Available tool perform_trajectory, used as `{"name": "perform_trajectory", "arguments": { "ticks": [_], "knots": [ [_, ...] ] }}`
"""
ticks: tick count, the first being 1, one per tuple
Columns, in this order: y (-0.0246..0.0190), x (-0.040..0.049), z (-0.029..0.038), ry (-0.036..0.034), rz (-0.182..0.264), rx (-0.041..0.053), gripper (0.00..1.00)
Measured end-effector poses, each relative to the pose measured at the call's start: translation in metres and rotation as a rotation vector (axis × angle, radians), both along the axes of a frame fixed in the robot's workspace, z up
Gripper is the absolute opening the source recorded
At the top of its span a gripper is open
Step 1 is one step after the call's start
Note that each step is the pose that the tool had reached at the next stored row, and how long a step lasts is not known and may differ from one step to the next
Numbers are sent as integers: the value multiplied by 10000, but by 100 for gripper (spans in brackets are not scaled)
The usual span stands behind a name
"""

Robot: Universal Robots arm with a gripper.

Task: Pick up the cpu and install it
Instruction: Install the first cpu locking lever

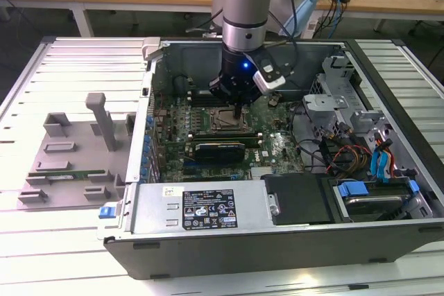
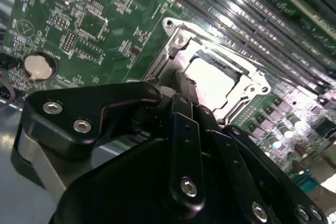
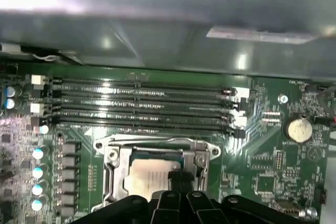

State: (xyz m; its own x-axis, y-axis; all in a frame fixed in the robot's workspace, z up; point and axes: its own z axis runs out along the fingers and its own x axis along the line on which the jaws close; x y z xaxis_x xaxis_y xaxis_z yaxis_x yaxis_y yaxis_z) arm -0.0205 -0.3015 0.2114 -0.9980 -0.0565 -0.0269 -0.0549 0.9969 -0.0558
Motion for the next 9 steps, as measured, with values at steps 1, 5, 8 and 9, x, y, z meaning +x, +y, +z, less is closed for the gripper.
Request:
{"name": "perform_trajectory", "arguments": {
  "ticks": [1,5,8,9],
  "knots": [
    [-9,-1,29,-10,0,-5,11],
    [-31,-2,165,-43,0,-54,11],
    [-37,-2,292,-62,0,-124,11],
    [-37,-2,329,-66,0,-147,11]
  ]
}}
